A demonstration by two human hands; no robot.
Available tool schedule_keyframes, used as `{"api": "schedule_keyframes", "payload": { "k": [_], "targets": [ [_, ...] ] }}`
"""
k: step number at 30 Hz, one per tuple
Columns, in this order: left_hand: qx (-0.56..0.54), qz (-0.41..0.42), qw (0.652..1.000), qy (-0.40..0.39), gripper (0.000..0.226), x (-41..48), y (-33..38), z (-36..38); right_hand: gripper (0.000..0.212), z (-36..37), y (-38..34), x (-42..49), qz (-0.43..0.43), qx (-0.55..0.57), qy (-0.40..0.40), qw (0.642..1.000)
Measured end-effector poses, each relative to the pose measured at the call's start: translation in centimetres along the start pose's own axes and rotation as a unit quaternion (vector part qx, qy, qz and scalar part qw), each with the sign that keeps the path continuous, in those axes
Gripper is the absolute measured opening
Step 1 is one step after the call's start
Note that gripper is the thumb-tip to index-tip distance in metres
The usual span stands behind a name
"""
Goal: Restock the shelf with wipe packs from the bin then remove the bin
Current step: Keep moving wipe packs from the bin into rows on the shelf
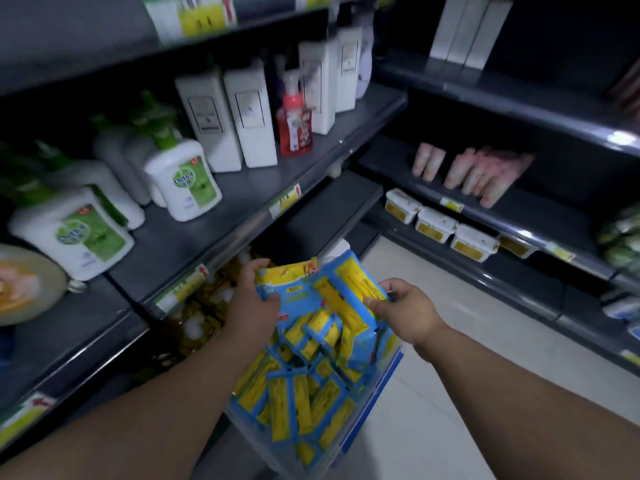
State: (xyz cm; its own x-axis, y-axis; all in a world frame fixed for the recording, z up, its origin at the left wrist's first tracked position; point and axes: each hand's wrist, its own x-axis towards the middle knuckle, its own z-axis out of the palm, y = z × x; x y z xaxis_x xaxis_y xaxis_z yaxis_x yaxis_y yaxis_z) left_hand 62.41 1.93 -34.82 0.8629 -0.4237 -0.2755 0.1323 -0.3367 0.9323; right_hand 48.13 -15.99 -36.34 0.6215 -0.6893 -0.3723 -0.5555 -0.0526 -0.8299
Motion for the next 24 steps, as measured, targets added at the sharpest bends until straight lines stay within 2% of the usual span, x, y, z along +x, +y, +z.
{"api": "schedule_keyframes", "payload": {
  "k": [4,6,8,10,14,17,20,22,24],
  "targets": [
    [-0.04,0.028,0.998,0.026,0.04,-3.9,4.5,-0.9,0.024,-1.8,-4.4,-2.9,-0.004,0.135,-0.047,0.99],
    [-0.057,0.043,0.997,0.035,0.037,-6.0,6.7,-1.6,0.022,-2.3,-6.9,-5.0,-0.05,0.183,-0.052,0.981],
    [-0.061,0.071,0.994,0.049,0.035,-8.1,8.6,-2.5,0.015,-2.8,-9.6,-7.2,-0.144,0.204,-0.014,0.968],
    [-0.074,0.086,0.991,0.069,0.037,-10.1,10.3,-4.0,0.011,-3.3,-12.1,-9.3,-0.254,0.146,0.024,0.956],
    [-0.132,0.093,0.981,0.112,0.041,-13.2,13.1,-8.1,0.043,-2.9,-15.8,-12.3,-0.375,-0.002,0.022,0.927],
    [-0.17,0.1,0.971,0.132,0.044,-15.6,14.6,-12.2,0.046,-1.5,-18.0,-14.5,-0.4,-0.023,-0.015,0.916],
    [-0.181,0.115,0.968,0.133,0.038,-17.7,15.6,-15.5,0.046,-0.2,-20.2,-16.3,-0.394,-0.064,-0.063,0.915],
    [-0.176,0.114,0.969,0.133,0.034,-19.5,15.8,-18.4,0.054,1.4,-21.8,-17.8,-0.408,-0.078,-0.085,0.905],
    [-0.182,0.108,0.967,0.145,0.03,-21.1,15.6,-21.3,0.05,3.2,-23.4,-19.8,-0.421,-0.087,-0.115,0.895]
  ]
}}
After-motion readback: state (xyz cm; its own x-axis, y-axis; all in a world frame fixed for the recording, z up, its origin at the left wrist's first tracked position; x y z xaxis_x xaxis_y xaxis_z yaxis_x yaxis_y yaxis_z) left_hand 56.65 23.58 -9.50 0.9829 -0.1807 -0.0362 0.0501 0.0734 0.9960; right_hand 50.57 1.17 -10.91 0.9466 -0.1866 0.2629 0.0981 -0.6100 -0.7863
